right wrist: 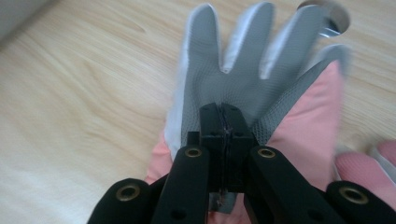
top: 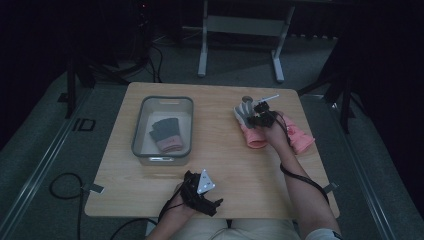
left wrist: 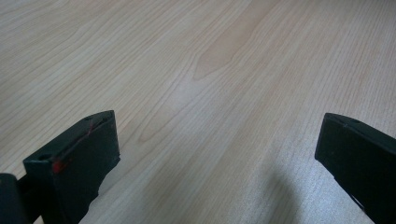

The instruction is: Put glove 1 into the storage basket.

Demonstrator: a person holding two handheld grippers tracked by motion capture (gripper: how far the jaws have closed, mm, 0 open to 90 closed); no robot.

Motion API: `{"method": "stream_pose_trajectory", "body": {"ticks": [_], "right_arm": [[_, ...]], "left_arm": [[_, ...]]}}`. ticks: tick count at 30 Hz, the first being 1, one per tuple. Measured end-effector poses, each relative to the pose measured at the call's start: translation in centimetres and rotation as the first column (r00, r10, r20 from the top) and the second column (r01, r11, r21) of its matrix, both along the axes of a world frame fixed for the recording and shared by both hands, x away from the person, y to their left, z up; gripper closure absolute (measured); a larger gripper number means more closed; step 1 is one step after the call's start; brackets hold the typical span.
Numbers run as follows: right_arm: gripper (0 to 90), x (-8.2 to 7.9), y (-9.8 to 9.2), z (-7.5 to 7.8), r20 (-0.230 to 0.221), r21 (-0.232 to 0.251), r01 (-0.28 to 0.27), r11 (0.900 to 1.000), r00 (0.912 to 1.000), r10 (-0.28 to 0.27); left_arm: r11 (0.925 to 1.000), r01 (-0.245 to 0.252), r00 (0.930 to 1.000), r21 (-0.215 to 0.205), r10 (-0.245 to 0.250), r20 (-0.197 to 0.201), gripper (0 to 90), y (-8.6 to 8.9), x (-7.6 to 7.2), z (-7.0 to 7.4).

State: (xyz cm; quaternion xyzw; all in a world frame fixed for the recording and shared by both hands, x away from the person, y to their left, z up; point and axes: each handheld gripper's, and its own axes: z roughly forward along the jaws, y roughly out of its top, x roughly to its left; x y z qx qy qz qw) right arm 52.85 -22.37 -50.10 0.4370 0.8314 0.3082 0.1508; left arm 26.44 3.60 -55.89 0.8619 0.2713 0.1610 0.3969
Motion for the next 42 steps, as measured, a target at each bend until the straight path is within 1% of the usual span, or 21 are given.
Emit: {"method": "stream_pose_trajectory", "body": {"ticks": [3,6,9,11,14,16,17,18,19,20,21,23,24,25,26,28,33,36,38,39,42], "right_arm": [[89.3,-1.5,-0.6,1.7,0.014,0.073,0.020,0.997,0.9997,-0.021],[89.3,-3.6,-0.6,3.5,0.040,0.109,0.030,0.994,0.9986,-0.034],[89.3,-6.1,-0.5,5.3,0.072,0.163,0.040,0.986,0.9961,-0.052],[89.3,-7.8,-0.3,6.4,0.092,0.184,0.043,0.982,0.9939,-0.061],[89.3,-10.3,-0.2,7.2,0.103,0.219,0.065,0.973,0.9907,-0.089],[89.3,-11.8,-0.1,7.3,0.094,0.242,0.071,0.968,0.9908,-0.097],[89.2,-12.5,0.0,7.3,0.097,0.242,0.076,0.967,0.9901,-0.102],[89.3,-13.2,0.2,7.2,0.096,0.246,0.084,0.965,0.9892,-0.111],[89.3,-13.2,0.2,7.2,0.096,0.246,0.084,0.965,0.9892,-0.111],[89.2,-13.8,0.3,7.1,0.094,0.249,0.085,0.965,0.9894,-0.111],[89.2,-15.1,0.6,6.7,0.095,0.250,0.097,0.963,0.9878,-0.124],[89.2,-15.9,1.0,6.3,0.080,0.249,0.090,0.964,0.9904,-0.113],[89.2,-16.4,1.2,6.0,0.079,0.237,0.092,0.967,0.9905,-0.113],[89.2,-16.4,1.2,6.0,0.079,0.237,0.092,0.967,0.9905,-0.113],[89.2,-16.7,1.5,5.8,0.073,0.226,0.091,0.970,0.9913,-0.109],[89.2,-17.3,1.8,4.7,0.056,0.225,0.109,0.968,0.9907,-0.124],[89.3,-17.1,2.7,1.9,0.012,0.203,0.124,0.971,0.9915,-0.129],[89.2,-16.7,3.6,0.0,-0.027,0.181,0.114,0.977,0.9935,-0.111],[89.2,-16.5,4.0,-1.0,-0.048,0.191,0.113,0.975,0.9932,-0.106],[89.2,-16.4,4.4,-1.4,-0.057,0.184,0.110,0.977,0.9933,-0.101],[89.1,-16.0,5.0,-2.3,-0.075,0.187,0.109,0.976,0.9925,-0.097]], "left_arm": [[1.0000,-0.007,0.9999,-0.003,0.007,0.011,0.0,0.1,0.0,0.1],[0.9999,-0.015,0.9998,-0.002,0.015,0.016,0.0,0.2,0.1,0.1],[0.9997,-0.021,0.9995,-0.012,0.021,0.025,0.0,0.3,0.0,0.3],[0.9996,-0.021,0.9994,-0.021,0.022,0.025,0.0,0.4,0.0,0.3],[0.9995,-0.023,0.9991,-0.020,0.024,0.035,0.0,0.4,0.0,0.4],[0.9996,-0.019,0.9992,-0.022,0.020,0.036,0.0,0.4,0.0,0.4],[0.9996,-0.019,0.9991,-0.021,0.020,0.038,0.0,0.4,0.0,0.4],[0.9996,-0.016,0.9992,-0.022,0.017,0.037,0.0,0.4,0.0,0.4],[0.9996,-0.016,0.9992,-0.022,0.017,0.037,0.0,0.4,0.0,0.4],[0.9996,-0.016,0.9992,-0.022,0.017,0.037,0.0,0.4,0.0,0.4],[0.9987,-0.037,0.9954,-0.033,0.040,0.087,0.0,0.6,-0.2,0.5],[0.9981,-0.036,0.9955,-0.049,0.040,0.086,0.0,0.7,-0.2,0.7],[0.9981,-0.037,0.9954,-0.050,0.042,0.086,0.0,0.8,-0.2,0.7],[0.9981,-0.037,0.9954,-0.050,0.042,0.086,0.0,0.8,-0.2,0.7],[0.9981,-0.038,0.9956,-0.048,0.042,0.084,0.0,0.8,-0.2,0.6],[0.9982,-0.036,0.9961,-0.048,0.040,0.079,0.0,0.8,-0.2,0.6],[0.9988,-0.027,0.9966,-0.041,0.030,0.077,0.0,0.6,-0.2,0.4],[0.9990,-0.023,0.9967,-0.039,0.026,0.077,0.0,0.5,-0.3,0.3],[0.9991,-0.019,0.9971,-0.037,0.022,0.073,0.0,0.5,-0.3,0.3],[0.9993,-0.015,0.9973,-0.034,0.018,0.071,0.0,0.5,-0.3,0.3],[0.9996,-0.009,0.9977,-0.028,0.011,0.066,0.0,0.4,-0.2,0.2]]}}
